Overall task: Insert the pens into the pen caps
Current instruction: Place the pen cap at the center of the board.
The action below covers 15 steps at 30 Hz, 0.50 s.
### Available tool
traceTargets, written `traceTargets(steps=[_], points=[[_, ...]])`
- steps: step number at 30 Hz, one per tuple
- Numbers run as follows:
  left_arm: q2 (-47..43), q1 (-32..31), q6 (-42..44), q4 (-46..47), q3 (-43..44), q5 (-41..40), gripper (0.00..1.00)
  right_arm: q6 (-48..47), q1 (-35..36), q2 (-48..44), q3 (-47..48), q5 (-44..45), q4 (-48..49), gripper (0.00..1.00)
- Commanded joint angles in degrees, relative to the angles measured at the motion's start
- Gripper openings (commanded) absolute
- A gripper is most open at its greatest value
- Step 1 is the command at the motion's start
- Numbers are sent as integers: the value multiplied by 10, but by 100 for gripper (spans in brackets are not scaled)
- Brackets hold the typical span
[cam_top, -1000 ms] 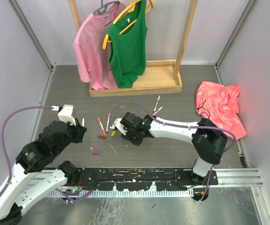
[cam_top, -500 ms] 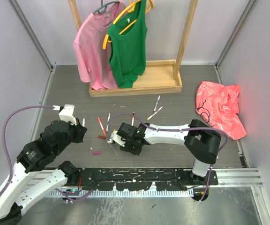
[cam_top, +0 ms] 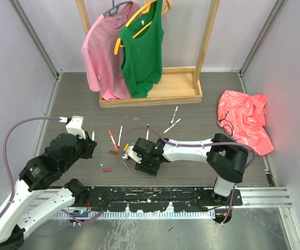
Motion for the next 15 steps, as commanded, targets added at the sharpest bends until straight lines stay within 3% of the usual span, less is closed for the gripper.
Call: traceTargets(steps=[1, 15], points=[[4, 4, 1, 13, 3, 1, 0, 44, 2, -47, -31, 32, 23, 53], [5, 3, 2, 15, 3, 4, 0, 108, -28, -61, -57, 64, 65, 56]])
